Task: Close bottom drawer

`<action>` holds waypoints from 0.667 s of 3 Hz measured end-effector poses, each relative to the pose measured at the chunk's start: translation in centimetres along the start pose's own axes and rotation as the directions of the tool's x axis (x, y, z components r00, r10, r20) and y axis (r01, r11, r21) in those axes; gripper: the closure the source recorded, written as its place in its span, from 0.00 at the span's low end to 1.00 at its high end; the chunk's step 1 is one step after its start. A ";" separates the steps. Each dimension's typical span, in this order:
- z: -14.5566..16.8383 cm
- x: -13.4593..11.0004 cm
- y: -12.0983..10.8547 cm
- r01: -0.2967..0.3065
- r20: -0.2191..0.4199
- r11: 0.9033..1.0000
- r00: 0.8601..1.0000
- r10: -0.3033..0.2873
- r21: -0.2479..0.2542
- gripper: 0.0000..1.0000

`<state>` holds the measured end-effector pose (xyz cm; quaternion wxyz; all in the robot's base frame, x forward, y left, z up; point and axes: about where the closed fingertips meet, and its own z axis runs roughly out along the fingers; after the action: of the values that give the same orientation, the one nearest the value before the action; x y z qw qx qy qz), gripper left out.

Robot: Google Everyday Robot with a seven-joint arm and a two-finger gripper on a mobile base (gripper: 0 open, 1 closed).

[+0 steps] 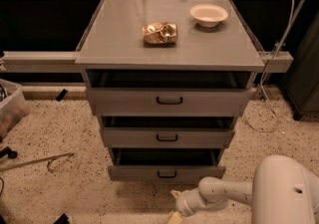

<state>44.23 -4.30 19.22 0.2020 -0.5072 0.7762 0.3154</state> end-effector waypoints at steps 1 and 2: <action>0.2 -1.0 -2.6 0.021 -0.007 1.000 1.000 -0.021 0.020 0.00; 0.6 -1.9 -4.9 0.043 -0.018 0.999 0.999 -0.043 0.032 0.00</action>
Offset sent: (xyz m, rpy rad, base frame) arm 0.0859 0.0019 -0.0086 -0.0503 -0.0776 0.0239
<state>49.50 -4.02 18.57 0.2102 -0.5232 0.7718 0.2939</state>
